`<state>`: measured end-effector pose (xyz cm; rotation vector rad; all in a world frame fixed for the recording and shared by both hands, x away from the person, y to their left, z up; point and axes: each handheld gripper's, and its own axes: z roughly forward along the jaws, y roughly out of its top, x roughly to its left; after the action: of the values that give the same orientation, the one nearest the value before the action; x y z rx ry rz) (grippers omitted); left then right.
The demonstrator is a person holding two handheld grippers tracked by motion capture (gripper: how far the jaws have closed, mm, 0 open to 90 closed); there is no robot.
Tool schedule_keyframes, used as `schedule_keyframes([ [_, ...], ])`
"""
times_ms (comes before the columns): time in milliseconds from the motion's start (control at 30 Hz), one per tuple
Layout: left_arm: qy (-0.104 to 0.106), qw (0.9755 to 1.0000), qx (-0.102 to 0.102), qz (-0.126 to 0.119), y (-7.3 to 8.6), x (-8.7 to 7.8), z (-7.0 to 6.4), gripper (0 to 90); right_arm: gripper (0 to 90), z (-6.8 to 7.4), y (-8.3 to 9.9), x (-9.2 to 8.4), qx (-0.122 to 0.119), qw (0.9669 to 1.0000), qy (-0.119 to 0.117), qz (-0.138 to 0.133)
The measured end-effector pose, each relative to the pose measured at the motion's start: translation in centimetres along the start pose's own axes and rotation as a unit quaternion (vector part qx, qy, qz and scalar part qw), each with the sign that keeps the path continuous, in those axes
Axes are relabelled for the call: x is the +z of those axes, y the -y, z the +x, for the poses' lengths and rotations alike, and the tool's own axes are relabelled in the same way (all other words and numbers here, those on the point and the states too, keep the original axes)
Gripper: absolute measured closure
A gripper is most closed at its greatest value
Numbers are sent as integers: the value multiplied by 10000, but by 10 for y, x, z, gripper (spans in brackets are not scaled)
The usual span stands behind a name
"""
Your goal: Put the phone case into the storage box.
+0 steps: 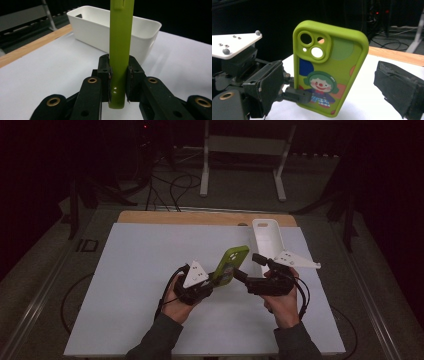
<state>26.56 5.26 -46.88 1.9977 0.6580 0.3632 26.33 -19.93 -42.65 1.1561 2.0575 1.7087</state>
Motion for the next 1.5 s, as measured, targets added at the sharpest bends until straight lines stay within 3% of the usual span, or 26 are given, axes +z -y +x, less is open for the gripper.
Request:
schedule_keyframes([
  [467, -187, 9997, 100, 77, 0, 2, -4, 778, 79, 4, -3, 8, 178, 9995, 226, -112],
  [833, -206, 9997, 99, 63, -1, 3, -5, 778, 78, 10, -7, 16, 211, 9987, 424, -190],
  [1233, -220, 9997, 87, 30, -2, 4, -7, 778, 83, 11, -7, 20, 468, 9966, 573, -361],
  [1500, -218, 9996, 172, 70, -2, 8, -15, 778, 121, 14, -5, 24, 478, 9951, 757, -419],
])
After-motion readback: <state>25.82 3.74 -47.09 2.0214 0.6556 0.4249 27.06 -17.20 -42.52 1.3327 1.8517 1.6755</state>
